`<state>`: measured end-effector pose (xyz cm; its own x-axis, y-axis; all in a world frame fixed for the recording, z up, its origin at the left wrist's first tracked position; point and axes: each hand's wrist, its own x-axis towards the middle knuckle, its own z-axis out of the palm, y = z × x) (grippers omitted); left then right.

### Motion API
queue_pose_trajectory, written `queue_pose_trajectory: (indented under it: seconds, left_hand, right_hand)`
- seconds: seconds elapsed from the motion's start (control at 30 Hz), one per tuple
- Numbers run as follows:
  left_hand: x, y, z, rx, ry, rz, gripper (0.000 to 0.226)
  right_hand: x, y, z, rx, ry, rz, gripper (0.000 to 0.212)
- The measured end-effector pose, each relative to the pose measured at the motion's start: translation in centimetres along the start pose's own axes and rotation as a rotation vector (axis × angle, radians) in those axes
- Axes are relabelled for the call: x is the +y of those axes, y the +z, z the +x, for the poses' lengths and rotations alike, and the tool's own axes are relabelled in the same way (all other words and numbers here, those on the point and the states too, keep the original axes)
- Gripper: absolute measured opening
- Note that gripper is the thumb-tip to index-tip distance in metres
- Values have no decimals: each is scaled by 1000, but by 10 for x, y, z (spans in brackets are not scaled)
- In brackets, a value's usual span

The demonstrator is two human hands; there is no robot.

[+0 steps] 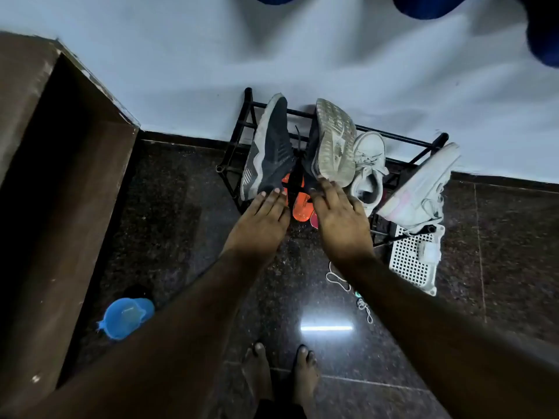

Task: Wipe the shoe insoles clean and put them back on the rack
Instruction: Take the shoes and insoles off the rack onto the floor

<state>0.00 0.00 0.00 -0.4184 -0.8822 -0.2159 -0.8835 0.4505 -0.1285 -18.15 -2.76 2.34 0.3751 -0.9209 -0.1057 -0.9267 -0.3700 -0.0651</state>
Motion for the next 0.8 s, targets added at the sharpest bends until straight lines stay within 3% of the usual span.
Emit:
queue_pose_trajectory:
  seconds: [0.13, 0.3, 0.47, 0.6, 0.8]
  left_hand:
    - [-25, 22, 36, 8, 118, 185, 53]
    - [-36, 30, 66, -49, 148, 371, 57]
    - [-40, 18, 79, -108, 126, 405, 41]
    - [-49, 0, 74, -121, -47, 140, 42]
    - [-64, -13, 56, 7, -246, -89, 52]
  right_hand:
    - [12, 12, 38, -20, -212, -254, 80]
    - [22, 30, 71, -166, -180, -472, 100]
    - [28, 34, 90, -194, -266, -567, 59]
    - [23, 15, 100, -63, -170, -372, 49]
    - [-1, 10, 86, 198, 235, 299, 88]
